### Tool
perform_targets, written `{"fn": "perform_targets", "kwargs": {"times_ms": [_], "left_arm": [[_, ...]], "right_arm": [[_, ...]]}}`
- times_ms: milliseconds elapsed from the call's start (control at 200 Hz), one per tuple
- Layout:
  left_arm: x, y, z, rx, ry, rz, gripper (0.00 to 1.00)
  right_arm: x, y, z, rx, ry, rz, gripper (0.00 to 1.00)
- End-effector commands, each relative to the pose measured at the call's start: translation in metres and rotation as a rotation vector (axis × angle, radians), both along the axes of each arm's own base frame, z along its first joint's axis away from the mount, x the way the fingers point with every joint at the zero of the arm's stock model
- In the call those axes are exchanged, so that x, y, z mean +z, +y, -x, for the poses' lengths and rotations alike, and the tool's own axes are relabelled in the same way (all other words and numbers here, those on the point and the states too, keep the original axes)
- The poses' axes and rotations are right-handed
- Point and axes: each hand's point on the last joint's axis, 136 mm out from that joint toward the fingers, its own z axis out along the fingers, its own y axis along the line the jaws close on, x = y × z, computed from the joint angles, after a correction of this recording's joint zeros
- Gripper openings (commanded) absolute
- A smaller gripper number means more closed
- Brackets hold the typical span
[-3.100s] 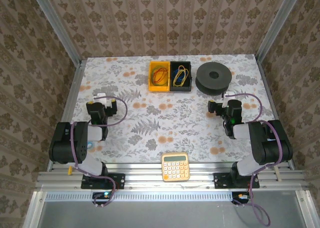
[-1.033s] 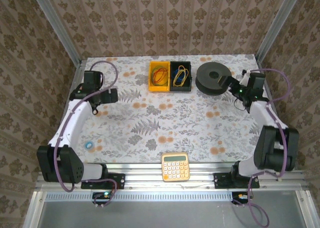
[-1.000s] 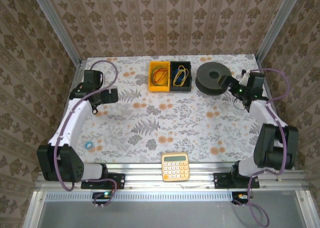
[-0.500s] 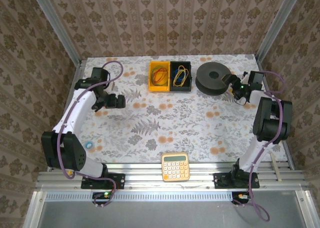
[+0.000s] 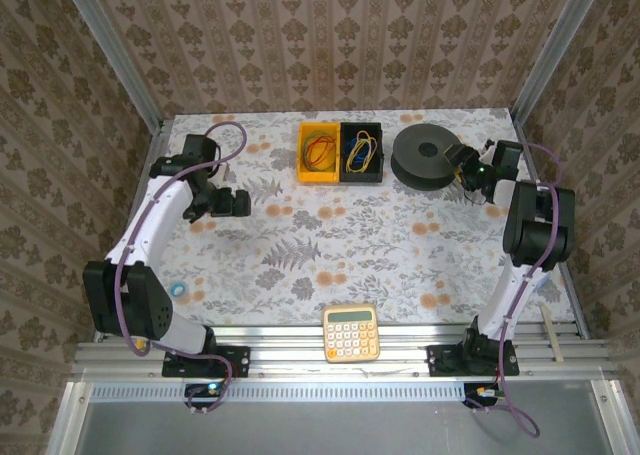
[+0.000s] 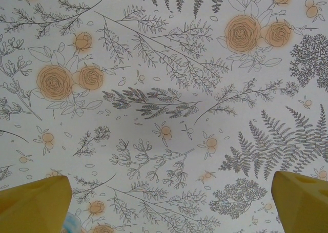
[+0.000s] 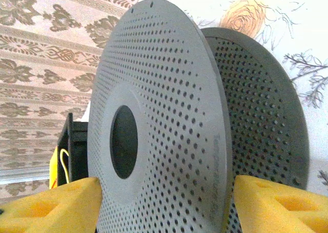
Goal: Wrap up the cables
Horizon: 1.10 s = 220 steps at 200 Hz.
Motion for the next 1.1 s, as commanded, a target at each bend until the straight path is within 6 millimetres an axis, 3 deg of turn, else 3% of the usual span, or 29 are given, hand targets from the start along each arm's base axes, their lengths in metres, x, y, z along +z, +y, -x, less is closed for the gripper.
{"fn": "perform_targets", "kwargs": {"times_ms": [0,145,290,415,520,650,770,950,1095], "left_arm": [[0.005,0.002,0.001,0.004,0.008,-0.015,1.0],[0.007,0.002,0.0,0.003,0.002,-0.015,1.0],[0.009,0.002,0.001,-0.001,-0.004,-0.016,1.0],[0.009,0.002,0.002,0.0,-0.008,-0.014,1.0],[0.009,0.001,0.003,0.007,-0.022,-0.007,1.0],[0.013,0.001,0.003,0.01,-0.042,-0.001,1.0],[0.013,0.0,0.004,0.011,-0.062,0.013,1.0],[0.011,-0.003,0.006,0.01,-0.084,0.027,1.0],[0.013,-0.006,0.006,0.002,-0.103,0.039,1.0]], "right_arm": [[0.005,0.0,-0.013,-0.001,-0.05,-0.035,0.6],[-0.001,-0.001,-0.013,-0.015,-0.036,-0.044,0.54],[-0.01,-0.003,-0.011,-0.028,0.001,-0.047,0.34],[-0.006,-0.006,-0.007,-0.038,0.002,-0.044,0.19],[0.003,-0.011,0.001,-0.053,0.007,-0.024,0.14],[0.027,-0.019,0.018,-0.06,0.008,0.034,0.0],[0.063,-0.017,0.041,-0.037,-0.022,0.089,0.0],[0.114,0.005,0.09,0.029,-0.061,0.151,0.0],[0.145,0.042,0.133,0.1,-0.119,0.144,0.0]]}}
